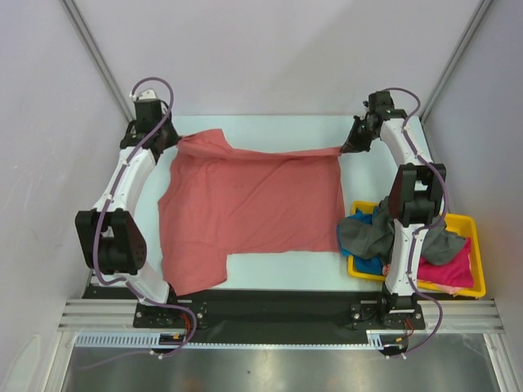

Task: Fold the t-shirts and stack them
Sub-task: Fold the tshirt

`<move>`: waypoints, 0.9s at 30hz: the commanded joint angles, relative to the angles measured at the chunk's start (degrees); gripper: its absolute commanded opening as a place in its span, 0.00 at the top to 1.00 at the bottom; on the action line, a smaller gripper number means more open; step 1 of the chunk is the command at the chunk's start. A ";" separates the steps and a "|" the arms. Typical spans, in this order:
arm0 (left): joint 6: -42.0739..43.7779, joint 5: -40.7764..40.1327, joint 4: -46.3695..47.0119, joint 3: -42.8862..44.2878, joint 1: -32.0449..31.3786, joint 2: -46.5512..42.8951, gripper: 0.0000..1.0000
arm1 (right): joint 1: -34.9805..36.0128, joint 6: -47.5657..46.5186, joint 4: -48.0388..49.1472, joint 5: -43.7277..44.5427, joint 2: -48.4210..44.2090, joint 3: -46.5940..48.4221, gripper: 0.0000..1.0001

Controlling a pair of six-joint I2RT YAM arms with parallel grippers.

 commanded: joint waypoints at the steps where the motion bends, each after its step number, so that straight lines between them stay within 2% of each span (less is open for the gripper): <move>1: -1.44 -0.91 -1.92 -4.80 0.38 -3.13 1.00 | -0.38 0.53 -1.55 -0.76 -2.79 -0.98 0.95; 12: -1.27 -3.37 -1.48 -10.18 0.38 -4.45 1.00 | -0.11 0.80 -3.05 0.20 -4.99 -7.04 0.95; 27: -0.21 -4.07 -2.97 -8.78 1.96 -0.76 1.00 | 2.00 0.18 -2.52 1.26 -4.90 -10.21 0.95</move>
